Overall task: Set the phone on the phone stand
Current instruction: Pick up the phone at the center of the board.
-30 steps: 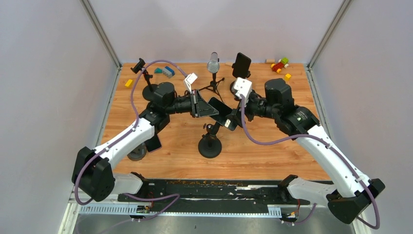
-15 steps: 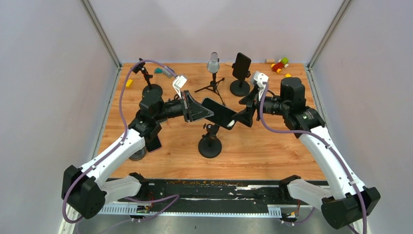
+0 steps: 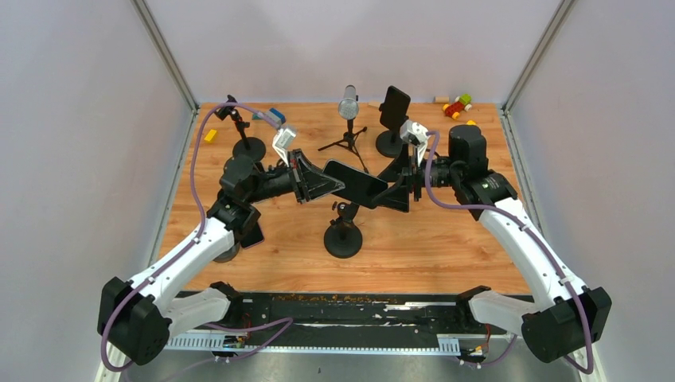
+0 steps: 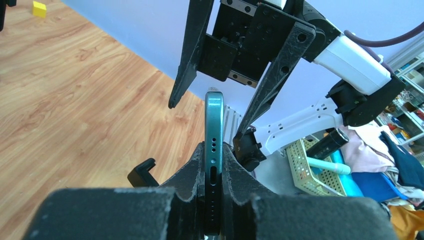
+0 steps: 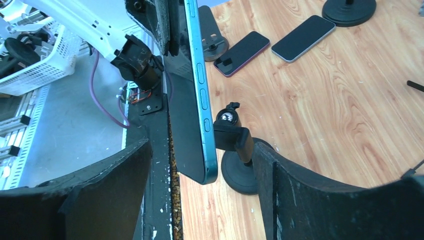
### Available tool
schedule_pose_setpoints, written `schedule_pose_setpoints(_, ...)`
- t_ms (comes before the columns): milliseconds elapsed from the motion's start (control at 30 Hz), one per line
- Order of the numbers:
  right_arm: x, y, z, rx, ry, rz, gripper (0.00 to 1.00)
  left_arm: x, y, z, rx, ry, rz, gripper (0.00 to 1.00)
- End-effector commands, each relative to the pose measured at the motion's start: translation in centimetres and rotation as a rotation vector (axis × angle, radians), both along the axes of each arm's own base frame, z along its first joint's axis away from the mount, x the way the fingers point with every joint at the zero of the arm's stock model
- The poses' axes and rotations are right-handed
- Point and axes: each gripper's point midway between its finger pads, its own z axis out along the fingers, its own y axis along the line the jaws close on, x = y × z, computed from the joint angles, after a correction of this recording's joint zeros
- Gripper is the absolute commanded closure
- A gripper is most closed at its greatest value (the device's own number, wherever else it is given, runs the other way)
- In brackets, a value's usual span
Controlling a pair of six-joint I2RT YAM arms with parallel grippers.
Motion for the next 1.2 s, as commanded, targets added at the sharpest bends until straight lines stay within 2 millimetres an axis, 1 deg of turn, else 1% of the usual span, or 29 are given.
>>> schedule_pose_setpoints(0,-0.8,0.3,1.1,0.050,-0.027,0.066,0.27,-0.6,0.5,3.8,-0.112,-0.136,0.000,1.00)
schedule_pose_setpoints(33,-0.9,0.3,1.1,0.052,-0.025,0.069,0.28,-0.7,0.5,4.1,-0.124,-0.143,-0.002,1.00)
schedule_pose_setpoints(67,-0.9,0.4,1.1,0.055,-0.022,0.074,0.29,-0.7,0.5,3.8,-0.126,-0.139,-0.001,1.00)
schedule_pose_setpoints(100,-1.0,0.4,1.0,0.057,-0.018,0.079,0.30,-0.8,0.6,4.2,-0.144,-0.148,-0.004,1.00)
schedule_pose_setpoints(133,-1.0,0.4,1.0,0.061,-0.013,0.082,0.32,-0.8,0.6,4.0,-0.150,-0.145,-0.004,1.00)
schedule_pose_setpoints(167,-1.1,0.5,1.0,0.064,-0.009,0.088,0.33,-1.0,0.7,4.5,-0.174,-0.157,-0.007,1.00)
schedule_pose_setpoints(200,-1.1,0.5,1.0,0.067,-0.003,0.092,0.34,-1.0,0.7,4.2,-0.181,-0.152,-0.005,1.00)
schedule_pose_setpoints(233,-1.1,0.6,1.0,0.071,0.002,0.096,0.35,-1.2,0.8,4.6,-0.203,-0.167,-0.008,1.00)
schedule_pose_setpoints(333,-1.0,0.7,1.0,0.082,0.006,0.108,0.37,-1.0,0.9,4.2,-0.224,-0.168,0.005,1.00)
schedule_pose_setpoints(400,-1.1,0.9,1.1,0.091,0.041,0.115,0.39,-1.1,1.1,4.5,-0.254,-0.195,0.015,1.00)
schedule_pose_setpoints(433,-1.1,1.0,1.2,0.096,0.049,0.121,0.41,-1.0,1.2,4.2,-0.260,-0.189,0.022,1.00)
schedule_pose_setpoints(467,-1.1,1.0,1.2,0.100,0.058,0.125,0.43,-1.1,1.3,4.5,-0.279,-0.212,0.024,1.00)
schedule_pose_setpoints(500,-1.0,1.1,1.2,0.104,0.066,0.129,0.45,-1.0,1.4,4.0,-0.284,-0.202,0.035,1.00)
schedule_pose_setpoints(533,-1.0,1.2,1.2,0.109,0.072,0.136,0.48,-1.1,1.5,4.3,-0.296,-0.221,0.037,1.00)
schedule_pose_setpoints(600,-1.0,1.3,1.3,0.116,0.082,0.148,0.53,-0.9,1.5,4.0,-0.289,-0.224,0.045,1.00)
schedule_pose_setpoints(767,-1.3,1.6,1.5,0.123,0.087,0.169,0.73,-0.4,1.3,3.1,-0.257,-0.229,0.061,1.00)
schedule_pose_setpoints(933,-1.4,1.5,1.7,0.125,0.075,0.171,0.97,0.0,0.9,2.3,-0.211,-0.242,0.058,1.00)
schedule_pose_setpoints(967,-1.4,1.5,1.8,0.126,0.067,0.168,1.00,0.2,0.8,1.8,-0.188,-0.245,0.062,1.00)
schedule_pose_setpoints(1000,-1.4,1.4,1.9,0.126,0.056,0.164,1.00,0.2,0.8,1.7,-0.178,-0.253,0.057,1.00)
schedule_pose_setpoints(1033,-1.5,1.3,2.0,0.124,0.049,0.159,1.00,0.3,0.7,1.3,-0.158,-0.257,0.060,0.99)
schedule_pose_setpoints(1067,-1.4,1.2,2.0,0.120,0.034,0.146,1.00,0.2,0.7,1.2,-0.150,-0.264,0.056,0.94)
schedule_pose_setpoints(1100,-1.3,1.1,2.1,0.116,0.024,0.137,1.00,0.3,0.7,0.8,-0.131,-0.269,0.058,0.91)
schedule_pose_setpoints(1167,-1.3,0.8,2.4,0.108,0.000,0.129,1.00,0.4,0.7,0.3,-0.096,-0.275,0.058,0.77)
